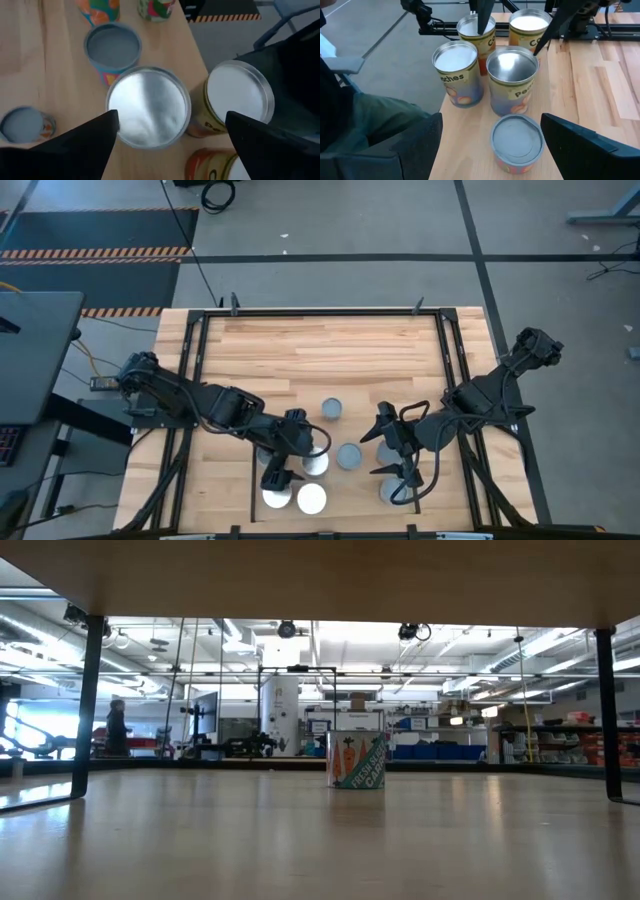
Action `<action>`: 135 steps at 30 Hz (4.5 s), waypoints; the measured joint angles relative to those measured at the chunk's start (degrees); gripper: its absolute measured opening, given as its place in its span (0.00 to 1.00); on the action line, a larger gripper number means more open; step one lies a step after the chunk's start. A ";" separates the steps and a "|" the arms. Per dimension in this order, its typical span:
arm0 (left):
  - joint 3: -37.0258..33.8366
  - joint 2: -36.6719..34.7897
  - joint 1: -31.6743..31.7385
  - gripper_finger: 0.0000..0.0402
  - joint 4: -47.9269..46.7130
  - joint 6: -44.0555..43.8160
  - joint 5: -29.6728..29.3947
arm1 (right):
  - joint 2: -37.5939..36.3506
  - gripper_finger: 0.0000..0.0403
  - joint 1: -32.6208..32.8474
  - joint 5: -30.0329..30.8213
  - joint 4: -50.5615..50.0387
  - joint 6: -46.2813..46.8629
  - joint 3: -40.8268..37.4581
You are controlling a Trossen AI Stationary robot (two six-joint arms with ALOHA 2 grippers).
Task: Pick and place cans onto a shelf
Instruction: Adjust the cans on the shelf
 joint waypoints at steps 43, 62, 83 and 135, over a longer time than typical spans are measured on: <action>2.31 1.23 -4.65 0.93 8.83 10.30 -1.98 | -0.02 0.86 -0.37 0.00 0.13 -0.95 0.00; 2.34 5.83 -8.43 0.93 8.98 15.01 -16.11 | -0.02 0.86 -1.50 -0.02 1.54 -1.01 0.00; 2.23 6.90 -6.25 0.93 7.91 17.01 -15.85 | -0.02 0.86 -1.48 -0.26 1.80 -0.77 0.00; -3.34 -5.67 -7.37 0.93 11.49 10.26 -42.77 | 8.22 0.86 2.31 -2.25 0.31 2.39 0.02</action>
